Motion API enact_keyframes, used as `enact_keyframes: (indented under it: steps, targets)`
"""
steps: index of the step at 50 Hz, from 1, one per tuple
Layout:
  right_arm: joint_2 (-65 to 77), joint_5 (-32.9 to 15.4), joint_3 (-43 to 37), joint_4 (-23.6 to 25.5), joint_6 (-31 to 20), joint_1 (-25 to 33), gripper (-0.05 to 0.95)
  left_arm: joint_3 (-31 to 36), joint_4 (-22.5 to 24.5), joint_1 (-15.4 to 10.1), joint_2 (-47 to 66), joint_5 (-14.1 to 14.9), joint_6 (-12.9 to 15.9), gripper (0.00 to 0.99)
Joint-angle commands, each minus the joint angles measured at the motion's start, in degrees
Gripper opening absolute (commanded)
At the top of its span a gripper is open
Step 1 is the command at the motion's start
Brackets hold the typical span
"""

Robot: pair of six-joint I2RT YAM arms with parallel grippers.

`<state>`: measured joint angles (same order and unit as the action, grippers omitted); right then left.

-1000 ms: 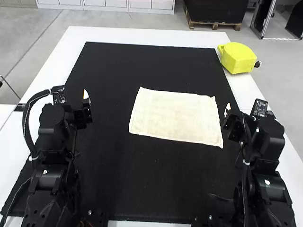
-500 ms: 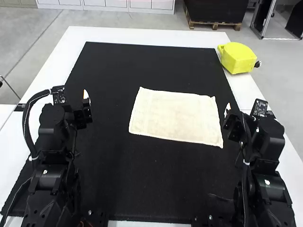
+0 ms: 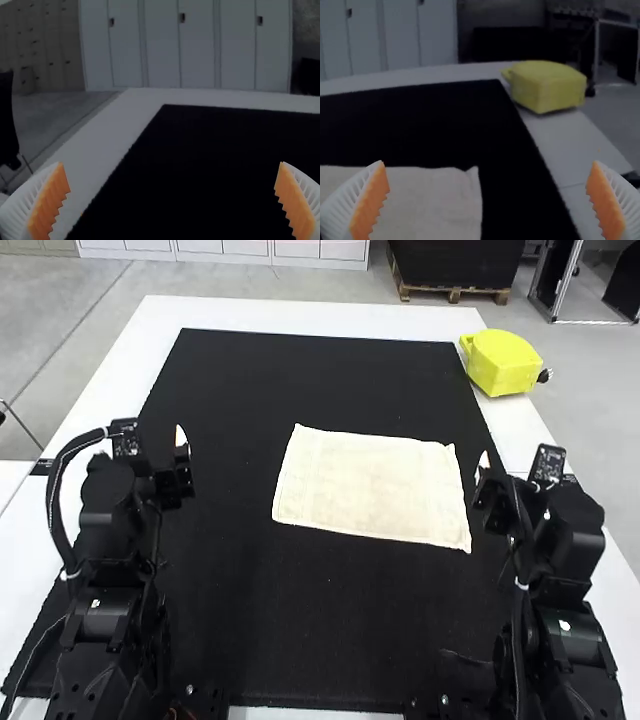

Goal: Fold the towel.

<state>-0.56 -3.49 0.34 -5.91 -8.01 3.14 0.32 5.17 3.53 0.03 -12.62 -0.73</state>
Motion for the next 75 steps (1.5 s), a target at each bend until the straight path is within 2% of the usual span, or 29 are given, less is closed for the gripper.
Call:
enact_keyframes:
  steps: [1,4,7,11,14,20,25,27,28,31,33,35,37,41,43,47,53,56,58,62,69,75]
  targets:
    - [0.5,0.1,-0.4,-1.9,-23.2,-0.1,0.91,-0.2,4.0,0.2,-0.2,0.0,8.3,0.962]
    - [0.5,3.1,-0.3,-2.7,-25.4,-0.4,0.91,-0.2,7.5,0.2,-0.3,0.0,10.7,0.956]
    - [0.5,3.1,-0.3,-6.7,-29.3,-0.1,0.91,-0.2,10.3,0.2,-0.2,0.0,12.5,0.956]
    - [0.5,2.4,-0.2,-17.6,-29.6,0.2,0.91,0.5,14.4,0.2,-0.2,0.3,12.6,0.956]
    - [0.3,2.5,1.7,-19.3,-29.0,0.3,0.90,2.8,15.4,0.2,0.0,0.4,12.7,0.956]
    - [-4.7,2.1,10.8,-15.9,-21.0,0.4,0.90,11.8,14.5,0.1,5.9,1.2,12.7,0.957]
    - [-18.2,0.4,20.7,-15.2,-13.3,0.4,0.90,22.7,13.4,-0.5,19.6,3.0,12.2,0.961]
    - [-25.1,0.1,25.2,-13.9,-9.5,0.5,0.90,27.5,11.4,-0.8,26.4,3.8,10.4,0.961]
    - [-29.0,-0.3,27.9,-12.1,-7.1,0.5,0.90,30.2,10.0,-1.0,30.3,5.5,9.1,0.961]
    - [-37.5,0.3,33.3,-6.7,-2.9,0.6,0.90,35.4,7.8,-1.3,39.3,6.2,5.4,0.961]
    - [-43.5,0.3,36.0,-3.5,-0.6,0.6,0.90,38.2,6.0,-1.6,45.2,8.6,4.2,0.961]
    - [-47.3,0.8,37.3,-2.3,0.9,0.7,0.90,39.6,5.8,-1.6,49.1,9.0,3.6,0.959]
    - [-51.3,1.1,37.9,-0.4,1.7,0.6,0.90,40.6,5.6,-1.9,53.6,9.5,3.5,0.959]
    - [-56.7,0.7,37.1,-0.6,2.1,0.8,0.90,41.2,6.5,-3.8,60.2,10.1,2.3,0.959]
    - [-58.5,0.1,36.4,-0.8,2.4,0.6,0.90,41.4,6.3,-5.5,63.0,11.2,2.1,0.959]
    - [-60.7,-1.3,34.2,-4.5,2.4,0.8,0.90,41.2,5.8,-9.8,68.9,11.1,2.1,0.959]
    - [-60.0,-9.2,32.4,-8.8,2.0,0.8,0.90,40.7,6.8,-15.7,76.5,11.2,1.3,0.959]
    - [-59.5,-9.4,32.3,-9.4,1.8,0.6,0.91,41.2,8.3,-17.8,79.6,13.3,-0.1,0.959]
    - [-59.8,-8.2,32.4,-8.8,1.8,0.5,0.91,41.5,9.8,-18.8,81.5,13.6,-0.4,0.959]
    - [-62.1,-4.5,32.5,-7.2,1.8,0.5,0.91,42.7,11.6,-19.8,85.5,14.9,-0.4,0.961]
    - [-68.4,-0.2,32.1,-6.5,1.7,0.5,0.91,46.4,11.4,-19.4,93.9,16.3,-0.3,0.962]
    - [-73.4,0.8,32.1,-8.3,1.7,0.5,0.90,49.0,12.8,-19.3,99.6,16.2,-0.1,0.961]
